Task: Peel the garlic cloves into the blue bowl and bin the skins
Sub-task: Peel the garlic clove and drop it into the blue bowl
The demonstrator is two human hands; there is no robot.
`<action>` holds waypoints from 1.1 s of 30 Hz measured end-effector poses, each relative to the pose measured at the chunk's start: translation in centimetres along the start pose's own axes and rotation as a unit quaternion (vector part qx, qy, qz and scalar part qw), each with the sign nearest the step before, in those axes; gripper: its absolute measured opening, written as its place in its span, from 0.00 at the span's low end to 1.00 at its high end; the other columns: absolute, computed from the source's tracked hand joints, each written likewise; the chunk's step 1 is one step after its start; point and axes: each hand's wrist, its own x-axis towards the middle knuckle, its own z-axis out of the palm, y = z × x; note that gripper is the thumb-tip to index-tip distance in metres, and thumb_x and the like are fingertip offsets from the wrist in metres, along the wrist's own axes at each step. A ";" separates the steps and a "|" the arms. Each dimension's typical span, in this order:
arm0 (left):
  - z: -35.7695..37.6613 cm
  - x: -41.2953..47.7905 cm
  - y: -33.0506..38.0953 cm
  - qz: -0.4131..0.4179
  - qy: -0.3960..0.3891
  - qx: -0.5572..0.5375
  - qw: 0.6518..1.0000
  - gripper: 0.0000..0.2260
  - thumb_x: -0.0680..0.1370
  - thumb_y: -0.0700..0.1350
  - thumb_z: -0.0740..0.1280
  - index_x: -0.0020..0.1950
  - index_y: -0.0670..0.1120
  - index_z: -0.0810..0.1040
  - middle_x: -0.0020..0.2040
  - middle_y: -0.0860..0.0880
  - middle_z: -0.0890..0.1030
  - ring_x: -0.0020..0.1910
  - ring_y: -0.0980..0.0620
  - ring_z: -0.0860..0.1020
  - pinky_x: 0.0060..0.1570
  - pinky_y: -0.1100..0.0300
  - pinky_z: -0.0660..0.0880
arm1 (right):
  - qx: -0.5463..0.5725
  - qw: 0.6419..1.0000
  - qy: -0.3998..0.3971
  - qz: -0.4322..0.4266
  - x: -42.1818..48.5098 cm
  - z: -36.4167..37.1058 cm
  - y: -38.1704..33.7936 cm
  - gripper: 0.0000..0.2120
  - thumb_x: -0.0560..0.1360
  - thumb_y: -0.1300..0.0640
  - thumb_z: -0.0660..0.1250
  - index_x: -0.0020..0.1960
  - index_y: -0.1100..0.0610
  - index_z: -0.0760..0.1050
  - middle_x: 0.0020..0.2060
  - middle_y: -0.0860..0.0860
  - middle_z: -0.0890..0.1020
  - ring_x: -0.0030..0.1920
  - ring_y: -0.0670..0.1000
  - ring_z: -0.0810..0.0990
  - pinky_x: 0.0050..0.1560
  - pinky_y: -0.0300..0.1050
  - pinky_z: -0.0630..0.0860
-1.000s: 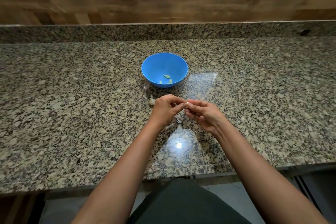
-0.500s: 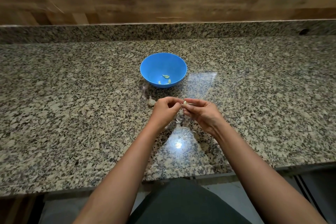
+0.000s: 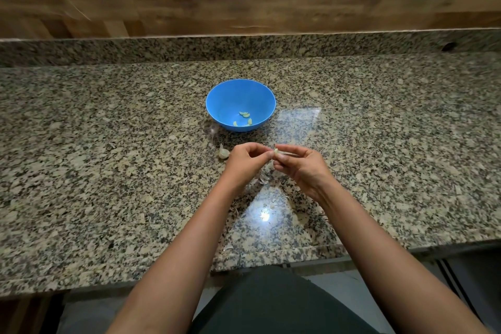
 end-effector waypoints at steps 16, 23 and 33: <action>0.6 0.8 -0.3 -0.025 0.017 -0.073 0.997 0.01 0.75 0.38 0.69 0.44 0.40 0.80 0.36 0.49 0.80 0.29 0.65 0.76 0.34 0.70 0.72 | -0.056 0.998 0.005 -0.043 0.3 0.1 0.6 0.09 0.71 0.70 0.68 0.50 0.65 0.79 0.38 0.59 0.83 0.32 0.49 0.80 0.37 0.37 0.80; 0.9 0.9 -0.2 -0.035 0.028 -0.049 0.998 0.02 0.76 0.39 0.68 0.43 0.43 0.78 0.38 0.48 0.79 0.35 0.55 0.74 0.40 0.58 0.73 | -0.020 0.999 -0.023 -0.015 0.4 -0.2 0.5 0.12 0.75 0.71 0.62 0.58 0.69 0.75 0.40 0.59 0.81 0.34 0.50 0.79 0.36 0.37 0.79; 0.6 1.1 -0.4 -0.020 0.045 0.012 0.999 0.07 0.76 0.36 0.64 0.45 0.48 0.78 0.44 0.47 0.81 0.43 0.51 0.78 0.49 0.52 0.77 | -0.015 0.999 -0.027 -0.013 0.1 -0.1 0.3 0.08 0.79 0.69 0.57 0.52 0.66 0.75 0.36 0.57 0.79 0.29 0.47 0.78 0.32 0.36 0.77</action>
